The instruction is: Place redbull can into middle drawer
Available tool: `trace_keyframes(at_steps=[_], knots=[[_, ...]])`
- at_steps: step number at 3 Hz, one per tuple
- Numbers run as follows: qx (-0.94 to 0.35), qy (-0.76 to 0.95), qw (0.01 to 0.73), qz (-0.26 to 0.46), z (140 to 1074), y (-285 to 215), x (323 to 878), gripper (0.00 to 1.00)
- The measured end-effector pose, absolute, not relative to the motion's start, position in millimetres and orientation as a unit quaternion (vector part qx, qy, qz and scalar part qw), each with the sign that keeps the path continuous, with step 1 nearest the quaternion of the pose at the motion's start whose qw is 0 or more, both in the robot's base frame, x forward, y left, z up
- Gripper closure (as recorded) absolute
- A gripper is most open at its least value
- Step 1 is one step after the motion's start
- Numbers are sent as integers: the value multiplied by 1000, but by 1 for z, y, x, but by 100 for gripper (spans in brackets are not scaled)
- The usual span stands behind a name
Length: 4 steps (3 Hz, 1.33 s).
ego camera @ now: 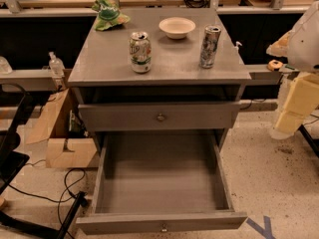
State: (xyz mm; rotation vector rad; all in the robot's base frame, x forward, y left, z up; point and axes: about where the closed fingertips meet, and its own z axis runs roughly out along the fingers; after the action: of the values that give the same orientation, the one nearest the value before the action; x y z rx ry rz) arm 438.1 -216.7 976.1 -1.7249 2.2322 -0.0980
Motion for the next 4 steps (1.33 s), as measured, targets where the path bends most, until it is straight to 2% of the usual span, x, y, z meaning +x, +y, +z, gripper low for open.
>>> trace_keyframes(at_steps=[1,2,4], knots=[[-601,781,169,-36,977,-219,441,0],[-575,770,274,-12,972,-240,481,0],[-481,716,502,64,1006,-264,621,0]])
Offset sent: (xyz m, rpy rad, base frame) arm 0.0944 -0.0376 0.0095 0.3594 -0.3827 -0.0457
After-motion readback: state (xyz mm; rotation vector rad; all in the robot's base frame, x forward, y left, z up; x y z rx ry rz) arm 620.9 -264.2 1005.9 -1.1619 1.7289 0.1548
